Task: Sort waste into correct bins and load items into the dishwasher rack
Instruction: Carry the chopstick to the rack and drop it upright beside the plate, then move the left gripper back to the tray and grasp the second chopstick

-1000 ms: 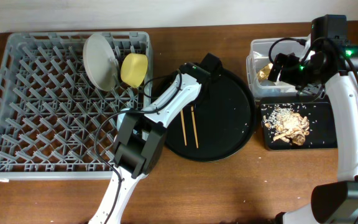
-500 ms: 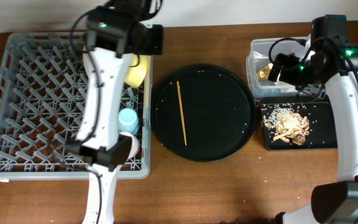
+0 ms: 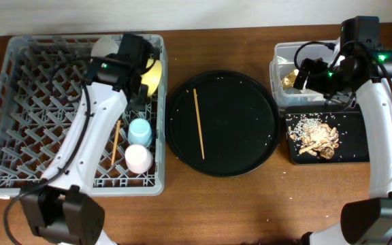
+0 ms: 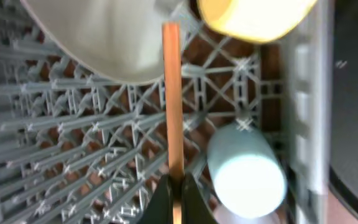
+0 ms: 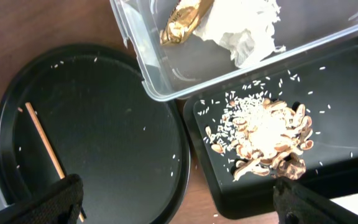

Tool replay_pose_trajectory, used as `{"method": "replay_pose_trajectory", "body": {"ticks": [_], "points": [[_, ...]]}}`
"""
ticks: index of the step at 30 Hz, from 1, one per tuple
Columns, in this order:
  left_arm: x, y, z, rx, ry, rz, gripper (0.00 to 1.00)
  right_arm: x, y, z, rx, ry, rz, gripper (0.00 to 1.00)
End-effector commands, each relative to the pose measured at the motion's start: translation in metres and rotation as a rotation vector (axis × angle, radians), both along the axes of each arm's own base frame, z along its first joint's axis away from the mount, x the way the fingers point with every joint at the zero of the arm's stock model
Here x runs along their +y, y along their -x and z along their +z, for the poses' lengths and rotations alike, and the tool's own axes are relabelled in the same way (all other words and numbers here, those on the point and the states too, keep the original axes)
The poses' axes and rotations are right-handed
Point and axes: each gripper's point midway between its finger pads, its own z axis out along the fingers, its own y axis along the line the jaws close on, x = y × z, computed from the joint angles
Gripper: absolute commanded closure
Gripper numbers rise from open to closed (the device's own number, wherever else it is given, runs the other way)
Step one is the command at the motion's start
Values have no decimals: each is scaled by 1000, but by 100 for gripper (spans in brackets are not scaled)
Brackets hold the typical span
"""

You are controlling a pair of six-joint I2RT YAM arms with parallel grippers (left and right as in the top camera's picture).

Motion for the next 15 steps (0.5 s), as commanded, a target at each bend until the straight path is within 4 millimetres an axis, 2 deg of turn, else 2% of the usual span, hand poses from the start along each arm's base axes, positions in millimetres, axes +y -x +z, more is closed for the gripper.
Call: {"method": "replay_pose_trajectory", "body": {"ticks": [1, 3, 5, 7, 9, 11, 12, 15], "points": [[40, -1, -20, -1, -30, 87, 100, -1, -1, 1, -5, 7, -4, 2], [50, -5, -37, -6, 10, 117, 100, -1, -1, 1, -5, 7, -4, 2], [48, -10, -45, -26, 36, 111, 100, -1, -1, 1, -5, 7, -4, 1], [47, -19, -46, -63, 44, 102, 100, -1, -1, 1, -5, 7, -4, 1], [32, -26, -48, -64, 101, 22, 100, -1, -1, 1, -5, 7, -4, 1], [31, -28, -48, -74, 104, 18, 99, -1, -1, 1, -5, 7, -4, 2], [32, -29, -49, -74, 100, 21, 96, -1, -1, 1, -5, 7, -4, 2], [34, -29, -53, -69, 88, 25, 78, -1, -1, 1, -5, 7, -4, 2]]}}
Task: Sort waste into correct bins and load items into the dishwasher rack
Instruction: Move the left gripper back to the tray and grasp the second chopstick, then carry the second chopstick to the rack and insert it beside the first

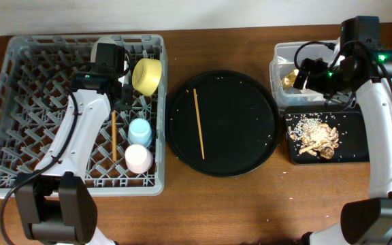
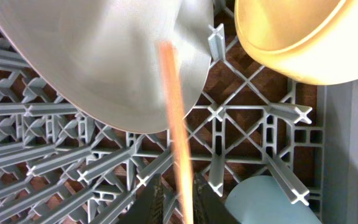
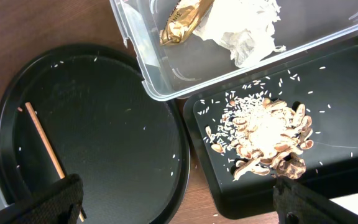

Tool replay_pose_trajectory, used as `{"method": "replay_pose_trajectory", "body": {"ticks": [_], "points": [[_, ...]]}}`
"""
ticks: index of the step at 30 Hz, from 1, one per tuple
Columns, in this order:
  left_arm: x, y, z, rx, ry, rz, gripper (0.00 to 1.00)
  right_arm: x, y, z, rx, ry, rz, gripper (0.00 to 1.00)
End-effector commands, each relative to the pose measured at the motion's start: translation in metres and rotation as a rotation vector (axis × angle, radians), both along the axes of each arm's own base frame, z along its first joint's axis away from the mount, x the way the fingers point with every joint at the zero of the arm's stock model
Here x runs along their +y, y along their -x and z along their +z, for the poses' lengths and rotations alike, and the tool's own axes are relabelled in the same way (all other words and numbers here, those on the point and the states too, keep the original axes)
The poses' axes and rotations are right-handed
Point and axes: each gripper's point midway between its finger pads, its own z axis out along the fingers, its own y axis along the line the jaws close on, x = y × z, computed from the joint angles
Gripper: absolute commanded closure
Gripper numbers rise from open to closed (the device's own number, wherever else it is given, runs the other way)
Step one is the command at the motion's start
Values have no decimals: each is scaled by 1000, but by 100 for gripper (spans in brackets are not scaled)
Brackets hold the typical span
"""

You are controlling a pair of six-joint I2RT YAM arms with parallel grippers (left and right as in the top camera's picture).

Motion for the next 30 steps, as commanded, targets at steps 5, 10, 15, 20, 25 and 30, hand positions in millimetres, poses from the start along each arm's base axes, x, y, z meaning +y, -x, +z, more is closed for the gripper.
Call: {"method": "replay_pose_trajectory", "body": {"ticks": [5, 10, 15, 20, 25, 30], "points": [[-5, -8, -3, -29, 10, -21, 60, -1, -1, 1, -4, 7, -5, 2], [-90, -25, 59, -169, 178, -81, 51, -1, -1, 1, -4, 7, -5, 2], [-208, 9, 23, -67, 293, -175, 32, -1, -1, 1, -4, 7, -5, 1], [-230, 27, -46, 160, 335, -192, 31, -1, -1, 1, -4, 7, -5, 2], [-242, 34, -111, 287, 284, -203, 35, -1, -1, 1, -4, 7, -5, 2], [-251, 17, -104, 355, 238, -235, 36, -1, -1, 1, -4, 7, -5, 1]]}}
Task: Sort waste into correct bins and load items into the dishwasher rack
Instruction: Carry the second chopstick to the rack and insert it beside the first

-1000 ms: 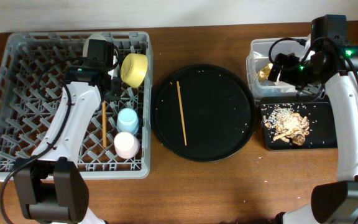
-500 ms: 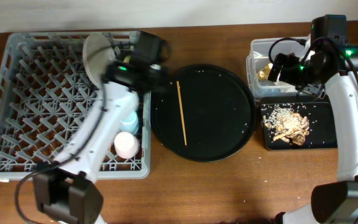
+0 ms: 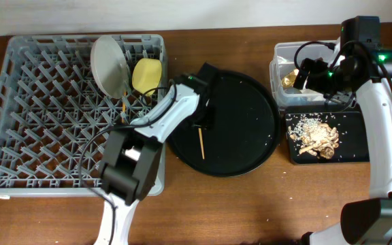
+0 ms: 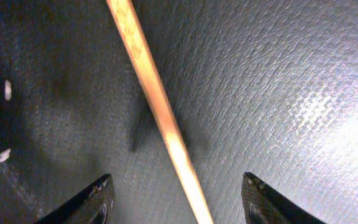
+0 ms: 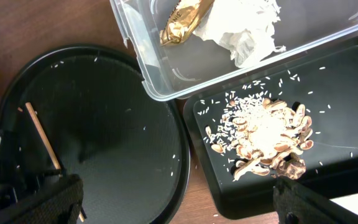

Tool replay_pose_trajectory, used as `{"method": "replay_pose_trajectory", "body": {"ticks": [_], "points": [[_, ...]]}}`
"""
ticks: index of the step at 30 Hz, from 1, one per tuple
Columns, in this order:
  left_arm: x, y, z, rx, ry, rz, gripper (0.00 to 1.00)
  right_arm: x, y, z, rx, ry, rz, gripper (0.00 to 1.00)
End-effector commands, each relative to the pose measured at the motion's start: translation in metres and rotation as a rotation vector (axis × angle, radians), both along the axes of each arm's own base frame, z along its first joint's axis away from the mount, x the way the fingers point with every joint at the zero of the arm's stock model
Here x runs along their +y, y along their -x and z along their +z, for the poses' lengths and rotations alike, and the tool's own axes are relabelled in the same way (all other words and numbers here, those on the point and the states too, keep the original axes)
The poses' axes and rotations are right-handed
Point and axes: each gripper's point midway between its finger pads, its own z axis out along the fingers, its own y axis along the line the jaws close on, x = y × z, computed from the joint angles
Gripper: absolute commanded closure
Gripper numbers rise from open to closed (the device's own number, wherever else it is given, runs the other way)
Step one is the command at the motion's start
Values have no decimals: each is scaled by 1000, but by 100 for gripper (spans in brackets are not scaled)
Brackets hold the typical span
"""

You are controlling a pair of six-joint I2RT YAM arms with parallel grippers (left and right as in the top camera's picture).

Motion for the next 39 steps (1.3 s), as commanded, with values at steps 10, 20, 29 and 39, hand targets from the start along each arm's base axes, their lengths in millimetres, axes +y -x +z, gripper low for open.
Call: {"method": "replay_pose_trajectory", "body": {"ticks": [10, 20, 29, 39], "points": [[-1, -24, -20, 61, -82, -7, 63, -1, -1, 1, -3, 7, -5, 2], [-4, -28, -11, 49, -69, 7, 100, -1, -1, 1, -3, 7, -5, 2], [62, -72, 183, -226, 39, 102, 100, -1, -1, 1, -3, 7, -5, 1], [246, -23, 148, 2, -230, 356, 100, -1, -1, 1, -3, 7, -5, 1]]}}
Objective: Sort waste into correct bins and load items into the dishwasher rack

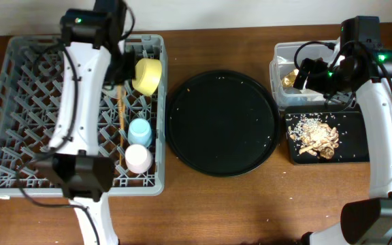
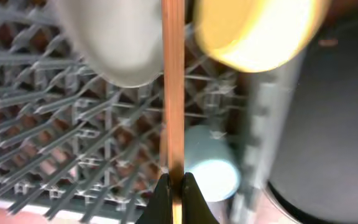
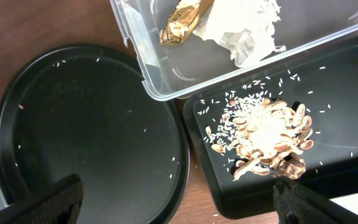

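Observation:
My left gripper (image 2: 173, 186) is shut on a wooden chopstick (image 2: 173, 93) and holds it over the grey dishwasher rack (image 1: 26, 102). In the left wrist view a grey bowl (image 2: 114, 43), a yellow cup (image 2: 253, 31) and a light blue cup (image 2: 211, 173) lie below it. From overhead the left gripper (image 1: 119, 71) is at the rack's far right, and a chopstick (image 1: 122, 112) shows just below it. My right gripper (image 3: 176, 202) is open and holds nothing, near the clear waste bin (image 3: 328, 43).
The round black tray (image 1: 222, 122) carries only scattered rice grains. A black bin (image 1: 349, 146) holds rice and food scraps. The clear bin (image 1: 278, 64) holds a gold wrapper (image 3: 182, 22) and crumpled tissue (image 3: 250, 25). A white cup (image 1: 138, 158) stands in the rack's near right.
The left gripper was open around the chopstick on the black tray. Now it is shut on a chopstick over the rack, and the tray has none. The right arm has not moved.
The left gripper first held one chopstick over the rack while a second lay on the tray. Then a chopstick lay in the rack beside the cups. Later the gripper stood open over the tray's chopstick. Now it holds a chopstick above the rack.

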Tool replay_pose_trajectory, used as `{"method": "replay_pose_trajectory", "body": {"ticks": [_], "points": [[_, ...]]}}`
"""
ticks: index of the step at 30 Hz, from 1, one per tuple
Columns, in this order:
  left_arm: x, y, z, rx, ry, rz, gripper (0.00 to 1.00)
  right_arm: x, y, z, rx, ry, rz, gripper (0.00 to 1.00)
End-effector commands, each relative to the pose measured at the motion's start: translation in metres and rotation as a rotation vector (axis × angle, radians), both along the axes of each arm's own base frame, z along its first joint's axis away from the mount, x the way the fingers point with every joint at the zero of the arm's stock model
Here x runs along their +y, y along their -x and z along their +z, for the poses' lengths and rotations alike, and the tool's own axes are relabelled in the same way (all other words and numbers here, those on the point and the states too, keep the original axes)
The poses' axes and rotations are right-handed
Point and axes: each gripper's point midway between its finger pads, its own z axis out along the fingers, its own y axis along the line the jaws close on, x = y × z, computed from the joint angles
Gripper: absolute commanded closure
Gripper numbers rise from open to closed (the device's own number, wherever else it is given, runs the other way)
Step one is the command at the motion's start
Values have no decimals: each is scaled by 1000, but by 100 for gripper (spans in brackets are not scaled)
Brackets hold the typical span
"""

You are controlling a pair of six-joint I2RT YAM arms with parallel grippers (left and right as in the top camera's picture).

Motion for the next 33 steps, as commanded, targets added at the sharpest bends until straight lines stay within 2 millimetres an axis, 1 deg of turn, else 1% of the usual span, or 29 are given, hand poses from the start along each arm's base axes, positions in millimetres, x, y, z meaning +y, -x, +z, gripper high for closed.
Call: {"method": "replay_pose_trajectory", "body": {"ticks": [1, 3, 4, 5, 6, 7, 8, 9, 10, 11, 13, 14, 16, 17, 18, 20, 21, 23, 26, 27, 28, 29, 30, 32, 33], "points": [[42, 8, -59, 148, -82, -11, 100, -1, -1, 1, -3, 6, -5, 2], [44, 2, -91, 156, -87, -62, 100, -1, -1, 1, -3, 6, -5, 2], [44, -1, -102, 149, -87, -63, 100, -1, -1, 1, -3, 6, -5, 1], [44, -3, -107, 140, -87, -63, 93, -1, -1, 1, -3, 6, -5, 2], [44, -5, -108, 133, -87, -63, 75, -1, -1, 1, -3, 7, -5, 1], [44, -6, -106, 126, -87, -62, 62, -1, -1, 1, -3, 6, -5, 1], [43, -9, -99, 108, -85, -62, 49, -1, -1, 1, -3, 6, -5, 1], [41, -11, -90, 85, -73, -63, 44, -1, -1, 1, -3, 6, -5, 2], [37, -14, -75, 51, -47, -65, 39, -1, -1, 1, -3, 6, -5, 2], [32, -16, -52, 1, -21, -68, 38, -1, -1, 1, -3, 6, -5, 2], [28, -17, -19, -72, 4, -72, 38, -1, -1, 1, -3, 6, -5, 2], [22, -11, 25, -171, 40, -81, 38, -1, -1, 1, -3, 6, -5, 2], [18, 2, 69, -285, 73, -93, 37, -1, -1, 1, -3, 6, -5, 2], [19, 20, 106, -379, 73, -95, 21, -1, -1, 1, -3, 7, -5, 2], [19, 30, 124, -425, 73, -96, 0, -1, -1, 1, -3, 7, -5, 2], [21, 47, 149, -495, 72, -98, 0, -1, -1, 1, -3, 6, -5, 2], [21, 52, 155, -512, 72, -98, 0, -1, -1, 1, -3, 7, -5, 2], [21, 57, 162, -530, 72, -98, 0, -1, -1, 1, -3, 6, -5, 2], [21, 57, 162, -530, 72, -98, 0, -1, -1, 1, -3, 7, -5, 1], [21, 56, 161, -529, 72, -98, 0, -7, 4, 8, -12, 72, 26, 1], [21, 56, 161, -527, 72, -98, 1, -15, 12, 19, -25, 143, 43, 1], [21, 56, 161, -527, 72, -98, 0, -17, 17, 27, -45, 157, 44, 2], [21, 56, 161, -528, 72, -98, 0, -15, 22, 40, -83, 160, 42, 2], [21, 56, 161, -528, 72, -98, 0, -13, 42, 78, -195, 171, 38, 2], [21, 56, 161, -528, 72, -98, 0, -14, 49, 88, -225, 184, 38, 1]]}}
